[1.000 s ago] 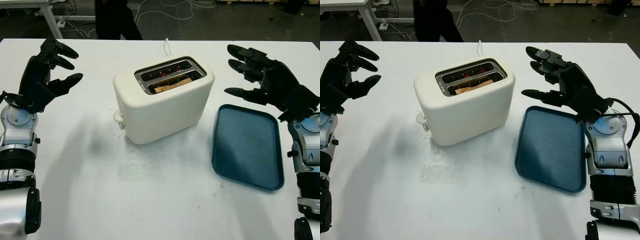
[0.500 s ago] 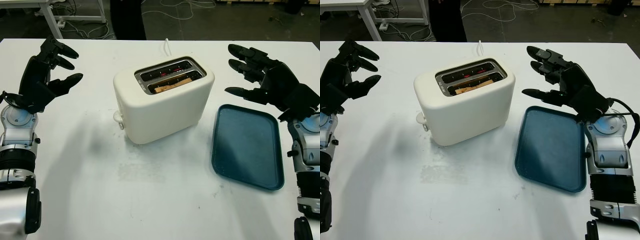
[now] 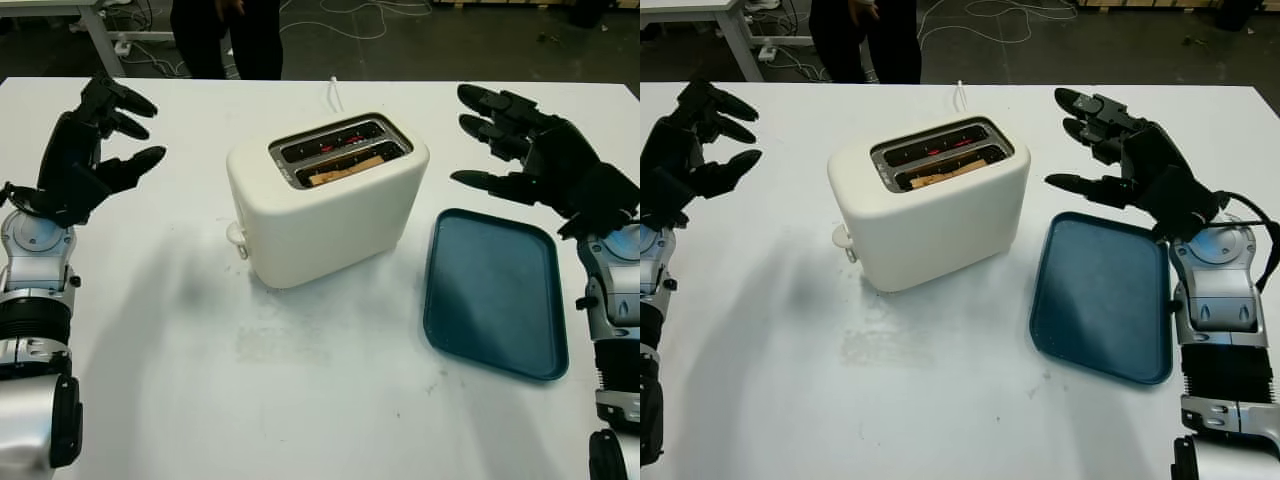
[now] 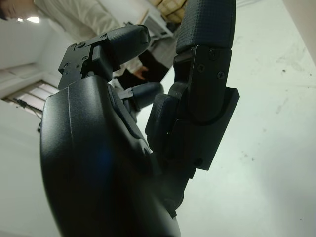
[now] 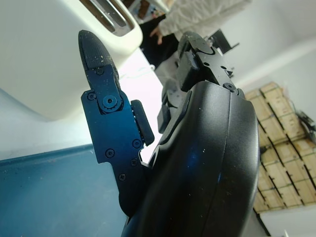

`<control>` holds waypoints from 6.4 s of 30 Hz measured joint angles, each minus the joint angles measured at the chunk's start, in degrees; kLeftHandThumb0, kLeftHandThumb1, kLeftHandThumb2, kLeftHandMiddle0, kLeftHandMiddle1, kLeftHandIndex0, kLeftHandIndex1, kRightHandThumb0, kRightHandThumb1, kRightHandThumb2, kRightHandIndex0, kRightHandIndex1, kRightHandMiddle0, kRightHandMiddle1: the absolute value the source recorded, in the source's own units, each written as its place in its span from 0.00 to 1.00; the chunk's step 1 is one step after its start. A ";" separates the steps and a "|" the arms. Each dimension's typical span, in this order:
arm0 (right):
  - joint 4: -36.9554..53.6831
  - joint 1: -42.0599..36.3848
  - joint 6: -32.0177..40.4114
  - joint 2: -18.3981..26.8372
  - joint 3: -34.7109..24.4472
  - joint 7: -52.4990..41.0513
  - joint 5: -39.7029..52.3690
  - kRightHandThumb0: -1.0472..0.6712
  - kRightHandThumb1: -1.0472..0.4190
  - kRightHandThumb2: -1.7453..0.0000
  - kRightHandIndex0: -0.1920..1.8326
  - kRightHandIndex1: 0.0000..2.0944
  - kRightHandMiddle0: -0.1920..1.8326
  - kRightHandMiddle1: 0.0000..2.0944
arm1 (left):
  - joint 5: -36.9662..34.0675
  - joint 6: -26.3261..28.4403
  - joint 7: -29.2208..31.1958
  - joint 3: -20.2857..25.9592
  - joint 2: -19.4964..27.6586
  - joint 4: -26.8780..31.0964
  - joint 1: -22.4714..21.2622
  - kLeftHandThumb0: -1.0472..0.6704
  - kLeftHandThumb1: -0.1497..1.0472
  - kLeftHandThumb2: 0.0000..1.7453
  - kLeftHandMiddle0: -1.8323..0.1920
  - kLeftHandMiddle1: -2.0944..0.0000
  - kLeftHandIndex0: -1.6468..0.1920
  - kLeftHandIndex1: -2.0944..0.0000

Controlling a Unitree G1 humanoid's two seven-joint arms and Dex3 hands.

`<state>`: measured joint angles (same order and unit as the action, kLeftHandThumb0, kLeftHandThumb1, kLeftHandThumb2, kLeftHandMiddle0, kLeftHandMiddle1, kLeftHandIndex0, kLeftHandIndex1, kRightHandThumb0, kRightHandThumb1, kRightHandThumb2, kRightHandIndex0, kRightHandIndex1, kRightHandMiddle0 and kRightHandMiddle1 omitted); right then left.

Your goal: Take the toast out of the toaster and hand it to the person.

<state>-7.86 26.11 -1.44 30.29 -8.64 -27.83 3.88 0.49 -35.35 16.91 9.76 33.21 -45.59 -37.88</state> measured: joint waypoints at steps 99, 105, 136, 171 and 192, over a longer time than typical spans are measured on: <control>-0.26 0.51 0.38 0.00 0.23 -0.05 -0.31 0.26 0.14 1.00 0.23 0.00 0.23 0.00 | 0.06 -0.64 -0.36 0.05 0.01 0.09 0.01 0.00 0.89 0.19 0.91 0.21 0.89 0.26; -0.26 0.51 0.37 0.00 0.23 -0.05 -0.32 0.33 0.14 1.00 0.23 0.00 0.23 0.00 | 0.07 -0.63 -0.37 0.05 0.01 0.10 0.01 0.00 0.89 0.19 0.91 0.20 0.89 0.25; -0.84 0.53 -0.22 0.00 0.37 -0.05 -0.46 0.33 0.15 1.00 0.24 0.01 0.24 0.00 | -0.69 -0.69 -0.22 0.34 0.01 0.01 0.02 0.00 0.89 0.18 0.91 0.21 0.88 0.26; -0.63 0.56 0.60 0.01 0.38 -0.11 -0.37 0.29 0.14 1.00 0.23 0.00 0.24 0.00 | -0.65 -0.86 -0.51 0.21 0.01 0.09 0.01 0.00 0.89 0.19 0.91 0.20 0.88 0.26; -0.44 0.55 0.61 0.00 0.38 -0.11 -0.37 0.33 0.15 1.00 0.23 0.00 0.24 0.00 | -0.61 -1.18 -0.64 0.21 0.01 -0.03 0.01 0.00 0.89 0.19 0.91 0.21 0.88 0.26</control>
<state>-8.30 26.66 -0.83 30.29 -8.26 -27.94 3.52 -0.12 -36.53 16.27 9.97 33.22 -45.62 -37.87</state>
